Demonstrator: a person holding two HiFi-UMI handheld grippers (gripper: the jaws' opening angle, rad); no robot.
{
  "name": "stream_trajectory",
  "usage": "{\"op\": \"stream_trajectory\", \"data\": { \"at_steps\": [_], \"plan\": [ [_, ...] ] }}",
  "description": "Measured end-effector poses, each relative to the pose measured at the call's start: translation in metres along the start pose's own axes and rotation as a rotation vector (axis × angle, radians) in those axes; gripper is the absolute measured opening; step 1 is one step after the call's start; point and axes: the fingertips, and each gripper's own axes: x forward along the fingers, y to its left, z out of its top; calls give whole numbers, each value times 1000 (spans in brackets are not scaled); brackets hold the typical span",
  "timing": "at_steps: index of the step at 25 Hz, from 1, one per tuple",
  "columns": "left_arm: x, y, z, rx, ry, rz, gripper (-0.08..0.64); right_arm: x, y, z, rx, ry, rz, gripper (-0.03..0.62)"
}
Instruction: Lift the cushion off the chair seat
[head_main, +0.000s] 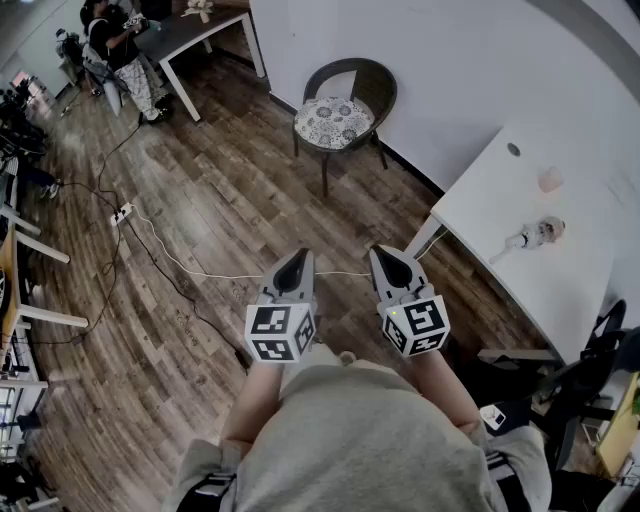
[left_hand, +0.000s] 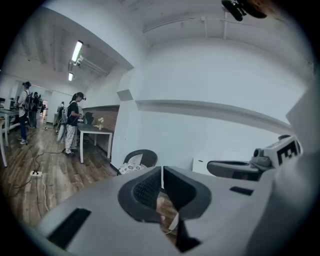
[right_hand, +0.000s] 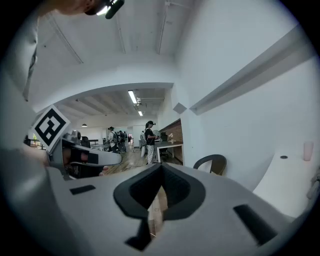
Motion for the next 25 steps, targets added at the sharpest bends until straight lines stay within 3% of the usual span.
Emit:
{"op": "stream_trajectory", "data": {
  "at_steps": [6, 12, 17, 25],
  "plan": [
    [-37, -11, -21, -19, 11, 23, 14, -30, 21, -4, -16, -4, 30, -8],
    [-49, -21, -19, -17, -19, 21, 14, -43, 32, 1, -39, -18, 49, -8],
    [-51, -31, -16, -3, -27, 0, 14, -48, 33, 0, -67, -8, 55, -6],
    [-47, -43, -23, -22, -9, -43, 16, -50, 26, -7, -35, -10, 44, -6]
  ]
}}
